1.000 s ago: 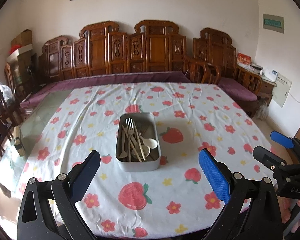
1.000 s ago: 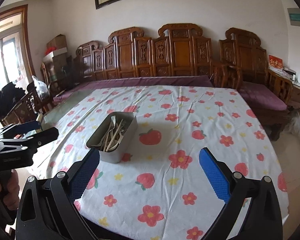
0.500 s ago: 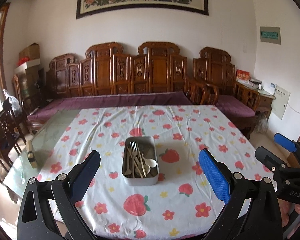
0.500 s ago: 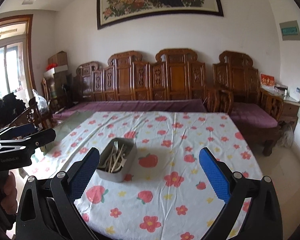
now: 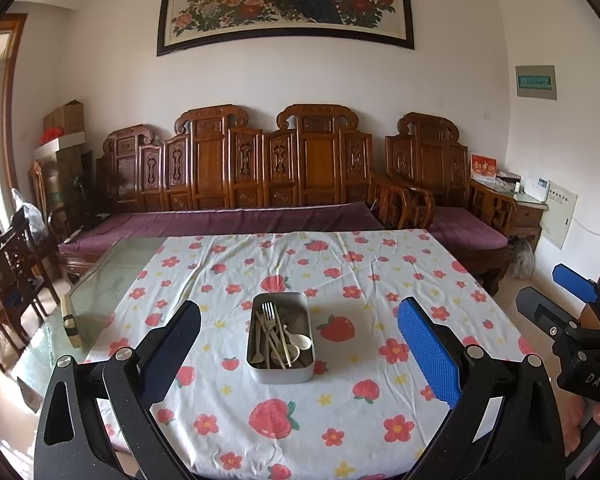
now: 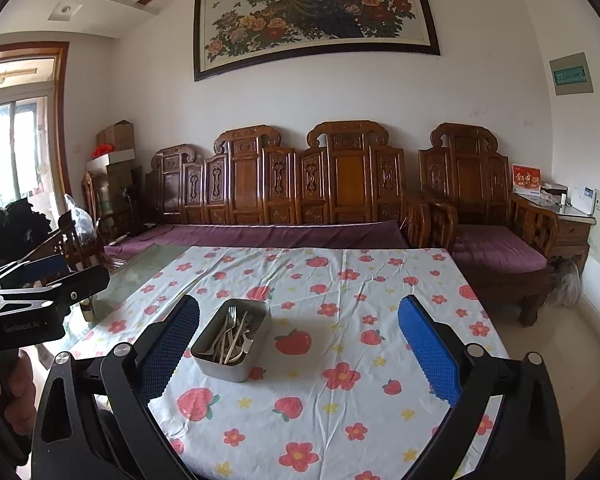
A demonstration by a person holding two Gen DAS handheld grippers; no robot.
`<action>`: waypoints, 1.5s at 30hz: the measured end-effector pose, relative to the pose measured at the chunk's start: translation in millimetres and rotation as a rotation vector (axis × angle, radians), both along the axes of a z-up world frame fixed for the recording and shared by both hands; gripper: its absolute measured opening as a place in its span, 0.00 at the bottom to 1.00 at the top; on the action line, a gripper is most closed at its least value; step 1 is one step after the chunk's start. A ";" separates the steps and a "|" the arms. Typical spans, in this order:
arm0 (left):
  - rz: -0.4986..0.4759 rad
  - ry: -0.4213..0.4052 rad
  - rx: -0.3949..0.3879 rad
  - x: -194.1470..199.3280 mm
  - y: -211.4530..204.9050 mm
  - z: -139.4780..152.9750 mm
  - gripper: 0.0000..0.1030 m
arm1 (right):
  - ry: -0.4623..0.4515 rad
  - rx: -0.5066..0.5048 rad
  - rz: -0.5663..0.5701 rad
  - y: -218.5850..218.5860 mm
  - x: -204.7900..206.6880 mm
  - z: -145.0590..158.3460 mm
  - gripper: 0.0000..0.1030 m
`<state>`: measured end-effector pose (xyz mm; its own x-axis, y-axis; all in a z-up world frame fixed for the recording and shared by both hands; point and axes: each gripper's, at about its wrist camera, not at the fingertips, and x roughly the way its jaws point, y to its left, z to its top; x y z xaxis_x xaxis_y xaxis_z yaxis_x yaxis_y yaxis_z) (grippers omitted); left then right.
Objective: Organize utensils
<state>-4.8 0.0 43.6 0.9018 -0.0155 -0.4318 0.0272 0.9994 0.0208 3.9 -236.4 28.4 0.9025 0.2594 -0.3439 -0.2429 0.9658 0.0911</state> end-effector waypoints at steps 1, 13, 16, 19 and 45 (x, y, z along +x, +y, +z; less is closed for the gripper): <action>0.000 -0.001 0.002 -0.6 -0.6 -0.1 0.92 | 0.001 0.001 0.000 -0.7 -0.6 0.3 0.97; -0.001 -0.001 0.001 -1.3 -1.6 -0.1 0.92 | 0.002 0.000 -0.002 -0.3 -2.7 -0.2 0.97; 0.003 -0.004 0.004 -1.2 -2.0 0.0 0.92 | 0.001 -0.003 -0.003 -0.3 -2.8 0.0 0.97; 0.003 -0.005 0.003 -2.4 -3.4 0.0 0.92 | 0.004 -0.001 -0.004 -0.7 -3.5 -0.3 0.97; 0.000 -0.010 0.006 -6.3 -5.5 1.6 0.92 | 0.004 0.000 -0.006 -1.5 -4.3 -0.5 0.97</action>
